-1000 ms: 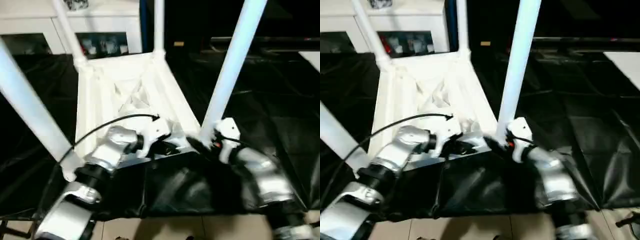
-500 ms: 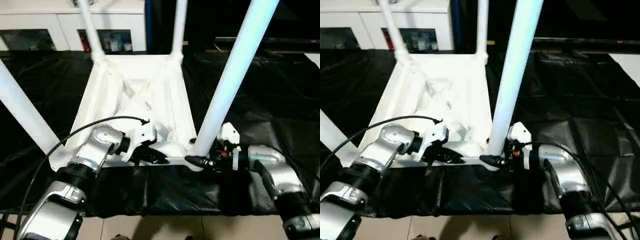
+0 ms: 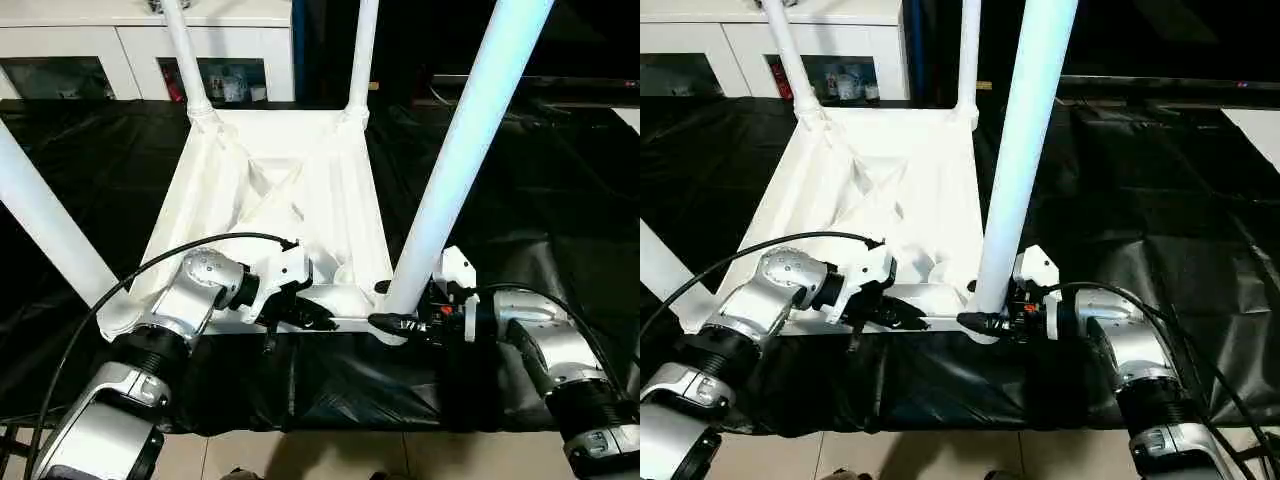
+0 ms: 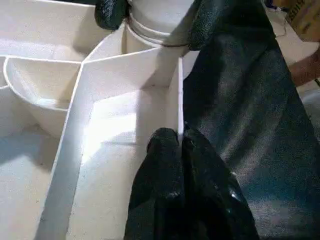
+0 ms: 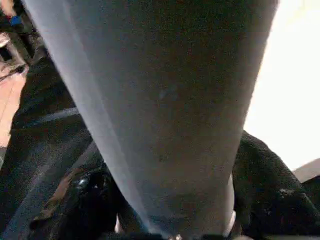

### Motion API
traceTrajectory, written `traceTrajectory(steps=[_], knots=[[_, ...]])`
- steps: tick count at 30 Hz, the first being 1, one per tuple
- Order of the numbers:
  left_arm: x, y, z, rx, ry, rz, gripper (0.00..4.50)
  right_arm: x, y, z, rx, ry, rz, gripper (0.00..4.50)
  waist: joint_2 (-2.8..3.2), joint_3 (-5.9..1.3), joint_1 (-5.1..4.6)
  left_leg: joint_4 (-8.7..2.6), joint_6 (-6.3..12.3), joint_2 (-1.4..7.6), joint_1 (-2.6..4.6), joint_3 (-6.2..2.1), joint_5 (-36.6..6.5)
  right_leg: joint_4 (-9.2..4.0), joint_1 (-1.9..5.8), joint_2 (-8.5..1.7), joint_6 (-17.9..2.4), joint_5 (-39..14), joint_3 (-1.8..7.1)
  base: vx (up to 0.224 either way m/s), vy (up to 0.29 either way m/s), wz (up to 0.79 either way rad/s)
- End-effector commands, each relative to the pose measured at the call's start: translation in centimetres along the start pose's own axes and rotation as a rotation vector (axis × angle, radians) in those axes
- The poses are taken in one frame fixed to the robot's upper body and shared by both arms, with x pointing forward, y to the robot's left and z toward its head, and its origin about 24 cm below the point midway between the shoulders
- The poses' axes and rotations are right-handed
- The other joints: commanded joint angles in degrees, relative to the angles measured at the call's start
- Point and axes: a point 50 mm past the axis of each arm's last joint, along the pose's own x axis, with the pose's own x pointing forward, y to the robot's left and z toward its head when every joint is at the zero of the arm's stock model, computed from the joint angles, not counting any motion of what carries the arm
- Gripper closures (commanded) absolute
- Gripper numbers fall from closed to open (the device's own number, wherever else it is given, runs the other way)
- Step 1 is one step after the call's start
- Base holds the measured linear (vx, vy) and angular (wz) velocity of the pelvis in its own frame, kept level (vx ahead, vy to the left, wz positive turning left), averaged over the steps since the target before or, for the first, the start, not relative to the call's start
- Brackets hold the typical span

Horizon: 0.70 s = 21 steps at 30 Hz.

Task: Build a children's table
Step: Rotate leg to tighten

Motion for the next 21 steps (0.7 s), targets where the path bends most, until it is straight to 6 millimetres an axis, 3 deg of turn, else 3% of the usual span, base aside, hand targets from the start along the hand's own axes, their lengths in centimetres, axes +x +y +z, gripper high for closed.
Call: traceTrajectory(steps=[1, 2, 4, 5, 6, 7, 8, 9, 10, 11, 12, 15, 17, 18, 21], knots=[[2.2, -0.3, 0.1, -0.057, -0.031, 0.025, 4.5, 1.5, 0.9, -1.2, 0.065, 0.005, -0.119, 1.9, -0.5, -2.89, 0.02, -3.33, 5.48, 1.25, 0.33, 0.5, -9.49, -3.05, 3.09, -2.29, -15.25, -7.28, 1.98, 0.0, 0.0, 0.0], [2.3, -0.3, 0.1, -0.059, -0.033, 0.03, 4.5, 1.5, 0.9, -1.3, 0.068, 0.004, -0.129, 1.91, -0.58, -2.6, -0.18, -3.69, 4.21, 1.17, 0.43, 0.41, -12.43, -3.62, 2.86, -2.35, -14.15, -12.44, 1.95, 0.0, 0.0, 0.0], [4.4, -0.2, 1.0, -0.086, -0.077, 0.09, 4.5, 3.0, 1.2, -1.9, 0.124, -0.008, -0.296, 1.91, -0.46, -1.85, -0.71, -4.14, 1.4, 0.8, 0.8, 0.06, -18.46, -5.02, 2.34, -2.58, -9.96, -26.22, 1.96, 0.0, 0.0, 0.0], [5.3, -0.2, 1.5, -0.103, -0.096, 0.118, 4.5, 3.7, 1.3, -2.1, 0.158, -0.014, -0.363, 1.91, -0.46, -1.85, -0.71, -4.14, 1.4, 0.8, 0.8, 0.06, -18.46, -5.02, 2.34, -2.58, -9.96, -26.22, 1.96, 0.0, 0.0, 0.0], [5.9, -0.3, 1.7, -0.107, -0.1, 0.123, 4.5, 4.3, 1.4, -2.0, 0.165, -0.034, -0.391, 1.91, -0.3, -1.43, -1.27, -4.34, -0.27, 0.56, 1.34, -0.31, -23.0, -6.02, 1.79, -2.52, -6.84, -33.75, 1.79, 0.0, 0.0, 0.0], [6.9, -0.5, 2.1, -0.113, -0.108, 0.13, 4.5, 5.3, 1.4, -1.9, 0.216, -0.049, -0.467, 1.91, -0.28, -1.49, -1.43, -4.28, -0.46, 0.38, 1.74, -0.51, -24.63, -6.58, 1.4, -2.6, -5.09, -37.06, 1.81, 0.0, 0.0, 0.0], [7.2, -0.5, 2.3, -0.115, -0.11, 0.133, 4.5, 5.5, 1.4, -1.9, 0.231, -0.047, -0.489, 1.92, -0.28, -1.49, -1.43, -4.28, -0.46, 0.38, 1.74, -0.51, -24.63, -6.58, 1.4, -2.6, -5.09, -37.06, 1.81, 0.0, 0.0, 0.0], [7.6, -0.6, 2.4, -0.117, -0.111, 0.134, 4.5, 5.9, 1.3, -1.8, 0.233, -0.044, -0.522, 1.93, 0.35, -1.44, -1.61, -4.47, -0.59, 0.32, 1.81, -0.9, -26.04, -6.88, 1.28, -2.58, -3.6, -38.8, 1.62, 0.0, 0.0, 0.0], [7.6, -0.6, 2.4, -0.117, -0.111, 0.134, 4.5, 5.9, 1.3, -1.8, 0.233, -0.044, -0.522, 1.93, 0.35, -1.44, -1.61, -4.47, -0.59, 0.32, 1.81, -0.9, -26.04, -6.88, 1.28, -2.58, -3.6, -38.8, 1.62, 0.0, 0.0, 0.0], [8.3, -0.8, 2.6, -0.098, -0.084, 0.147, 4.5, 6.7, 1.4, -1.7, 0.242, -0.027, -0.589, 1.93, 0.73, -1.54, -1.78, -4.72, -0.41, 0.34, 1.71, -1.09, -26.73, -7.12, 1.44, -2.53, -2.99, -38.13, 1.42, 0.0, 0.0, 0.0], [8.4, -0.9, 2.6, -0.093, -0.078, 0.15, 4.5, 6.8, 1.4, -1.7, 0.243, -0.022, -0.602, 1.93, 0.52, -1.6, -2.09, -4.79, -0.32, 0.28, 1.83, -1.04, -27.44, -7.41, 1.34, -2.4, -2.88, -37.64, 1.19, 0.0, 0.0, 0.0], [9.2, -1.2, 2.5, -0.079, -0.048, 0.165, 4.5, 8.0, 1.6, -1.3, 0.229, -0.002, -0.66, 1.93, 0.94, -1.49, -2.43, -5.02, -0.41, 0.28, 2.02, -1.16, -29.13, -7.61, 1.12, -2.28, -2.98, -36.68, 1.04, 0.0, 0.0, 0.0], [9.3, -1.3, 2.5, -0.083, -0.049, 0.164, 4.5, 8.2, 1.6, -1.0, 0.223, -0.03, -0.658, 1.93, 0.86, -1.63, -2.93, -5.14, -0.19, 0.27, 1.82, -1.26, -29.75, -7.65, 1.37, -2.34, -3.08, -35.68, 0.92, 0.0, 0.0, 0.0], [9.0, -1.2, 2.4, -0.085, -0.052, 0.166, 4.5, 7.8, 1.3, -0.4, 0.239, -0.088, -0.671, 1.37, 0.85, -1.62, -3.09, -5.3, 0.06, 0.39, 1.6, -1.34, -29.77, -7.55, 1.47, -2.39, -3.27, -34.81, 0.98, 0.0, 0.0, 0.0], [8.2, -1.0, 2.1, -0.068, -0.055, 0.161, 4.5, 6.7, 0.7, -0.1, 0.224, -0.118, -0.634, 1.2, 0.61, -1.77, -3.08, -5.37, 0.76, 0.45, 1.22, -1.18, -28.34, -7.23, 1.58, -2.42, -4.24, -32.27, 1.37, 0.0, 0.0, 0.0]])
